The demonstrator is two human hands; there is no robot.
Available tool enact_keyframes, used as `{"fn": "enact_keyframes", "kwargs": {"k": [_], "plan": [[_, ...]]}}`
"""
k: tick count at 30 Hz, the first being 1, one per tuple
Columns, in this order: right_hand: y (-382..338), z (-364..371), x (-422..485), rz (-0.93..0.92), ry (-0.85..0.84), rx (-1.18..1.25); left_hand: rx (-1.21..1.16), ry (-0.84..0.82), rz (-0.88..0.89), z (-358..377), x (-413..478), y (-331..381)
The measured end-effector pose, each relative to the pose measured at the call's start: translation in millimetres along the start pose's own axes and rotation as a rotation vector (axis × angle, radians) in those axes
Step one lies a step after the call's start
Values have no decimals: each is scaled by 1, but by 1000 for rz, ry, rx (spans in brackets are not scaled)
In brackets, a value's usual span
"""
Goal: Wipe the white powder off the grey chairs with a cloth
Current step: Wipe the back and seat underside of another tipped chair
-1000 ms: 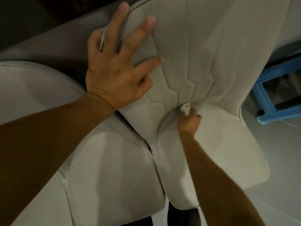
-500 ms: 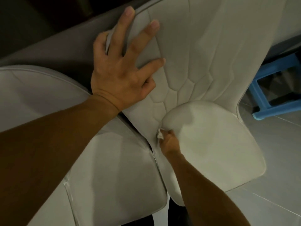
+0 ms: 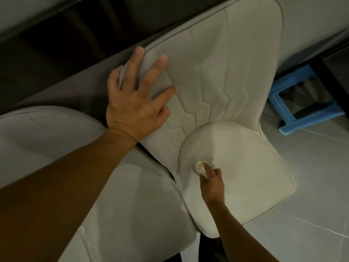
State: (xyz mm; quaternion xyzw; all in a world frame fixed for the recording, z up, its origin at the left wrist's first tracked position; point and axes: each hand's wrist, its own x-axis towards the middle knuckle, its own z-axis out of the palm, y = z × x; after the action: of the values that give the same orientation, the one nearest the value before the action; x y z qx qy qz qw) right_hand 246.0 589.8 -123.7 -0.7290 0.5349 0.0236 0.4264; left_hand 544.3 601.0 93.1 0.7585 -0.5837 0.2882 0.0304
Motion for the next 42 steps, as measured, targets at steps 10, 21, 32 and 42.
{"fn": "enact_keyframes", "kwargs": {"k": [10, 21, 32, 42], "plan": [[-47, 49, 10, 57, -241, -201, -26, -4, -9, 2, -1, -2], [-28, 58, 11, -1, -301, -258, -43, 5, 5, -6, 2, -3], [-85, -34, -33, -22, -74, 342, -33, -72, -22, -16, 1, 4], [-202, -147, -93, -210, 148, 692, -238, -506, -143, -76, 12, 20]]}}
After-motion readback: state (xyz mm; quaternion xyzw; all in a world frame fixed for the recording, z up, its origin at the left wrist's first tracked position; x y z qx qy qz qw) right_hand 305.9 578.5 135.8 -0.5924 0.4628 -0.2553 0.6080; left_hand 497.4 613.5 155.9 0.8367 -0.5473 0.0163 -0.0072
